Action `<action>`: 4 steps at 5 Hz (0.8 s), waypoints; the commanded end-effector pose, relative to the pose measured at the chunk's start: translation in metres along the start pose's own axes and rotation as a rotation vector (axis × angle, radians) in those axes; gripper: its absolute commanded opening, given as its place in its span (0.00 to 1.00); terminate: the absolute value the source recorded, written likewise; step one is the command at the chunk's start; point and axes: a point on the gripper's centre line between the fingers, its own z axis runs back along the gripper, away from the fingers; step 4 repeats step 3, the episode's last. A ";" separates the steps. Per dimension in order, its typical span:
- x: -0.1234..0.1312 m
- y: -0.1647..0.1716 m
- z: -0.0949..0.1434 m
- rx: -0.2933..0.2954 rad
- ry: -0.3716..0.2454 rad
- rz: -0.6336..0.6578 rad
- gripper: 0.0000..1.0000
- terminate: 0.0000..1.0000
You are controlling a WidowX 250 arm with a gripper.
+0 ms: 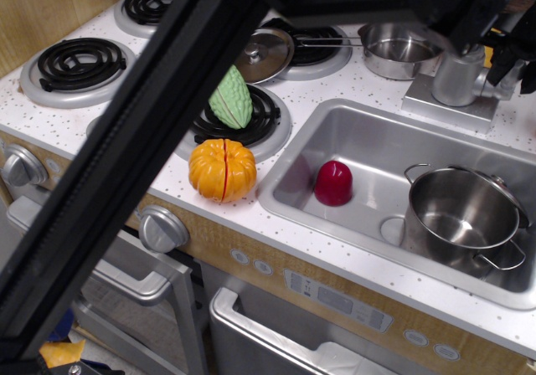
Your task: Turn lever vertical to front
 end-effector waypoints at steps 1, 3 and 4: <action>-0.002 0.003 0.019 -0.040 -0.017 0.020 0.00 0.00; -0.008 -0.027 0.002 -0.104 0.020 -0.155 0.00 1.00; -0.008 -0.027 0.002 -0.104 0.020 -0.155 0.00 1.00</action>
